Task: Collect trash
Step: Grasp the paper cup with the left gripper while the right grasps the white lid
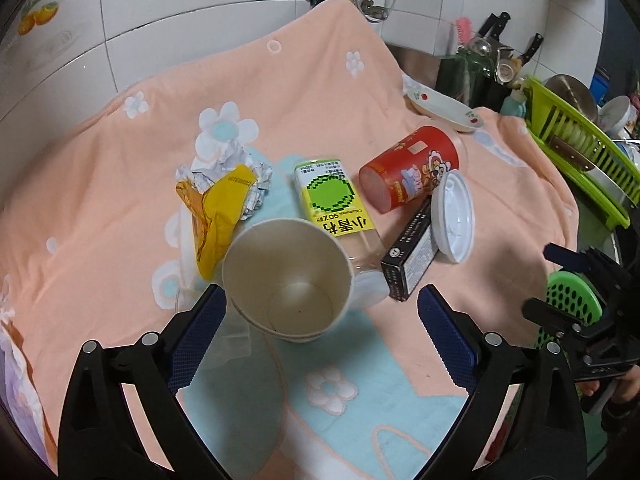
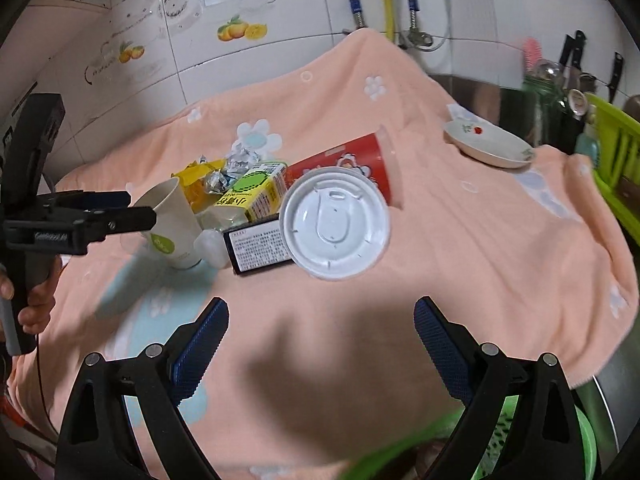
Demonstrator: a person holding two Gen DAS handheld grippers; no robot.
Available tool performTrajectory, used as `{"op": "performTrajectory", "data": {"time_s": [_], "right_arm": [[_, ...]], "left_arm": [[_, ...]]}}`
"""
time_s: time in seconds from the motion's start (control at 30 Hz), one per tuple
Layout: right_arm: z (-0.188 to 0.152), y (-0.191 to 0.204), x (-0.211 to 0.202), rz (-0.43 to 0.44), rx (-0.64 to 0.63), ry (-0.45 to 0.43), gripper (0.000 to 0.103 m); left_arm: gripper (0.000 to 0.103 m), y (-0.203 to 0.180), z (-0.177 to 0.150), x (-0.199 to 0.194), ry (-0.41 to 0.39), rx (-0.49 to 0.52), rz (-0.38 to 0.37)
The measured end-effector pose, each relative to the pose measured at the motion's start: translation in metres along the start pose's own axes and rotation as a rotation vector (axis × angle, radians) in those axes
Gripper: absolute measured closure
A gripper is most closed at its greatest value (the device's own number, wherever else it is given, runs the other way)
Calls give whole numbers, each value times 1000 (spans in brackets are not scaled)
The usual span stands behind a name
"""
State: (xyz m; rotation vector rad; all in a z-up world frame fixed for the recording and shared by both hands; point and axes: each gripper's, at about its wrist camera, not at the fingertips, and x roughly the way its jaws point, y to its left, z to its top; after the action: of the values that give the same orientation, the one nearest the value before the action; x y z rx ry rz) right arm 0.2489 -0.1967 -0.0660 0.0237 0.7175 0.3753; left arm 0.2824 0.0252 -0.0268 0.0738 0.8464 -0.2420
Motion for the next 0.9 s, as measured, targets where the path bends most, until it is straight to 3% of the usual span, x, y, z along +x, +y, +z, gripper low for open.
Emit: {"op": "performTrajectory", "data": {"time_s": [0.17, 0.6, 0.9], "right_arm": [[11, 8, 21, 14, -14, -3, 13], [25, 21, 61, 47, -31, 8, 52], [30, 28, 76, 50, -50, 2, 66]], "left_arm": [[8, 6, 2, 6, 0, -5, -26], [8, 6, 5, 9, -23, 47, -65], [8, 12, 1, 12, -14, 47, -74]]}}
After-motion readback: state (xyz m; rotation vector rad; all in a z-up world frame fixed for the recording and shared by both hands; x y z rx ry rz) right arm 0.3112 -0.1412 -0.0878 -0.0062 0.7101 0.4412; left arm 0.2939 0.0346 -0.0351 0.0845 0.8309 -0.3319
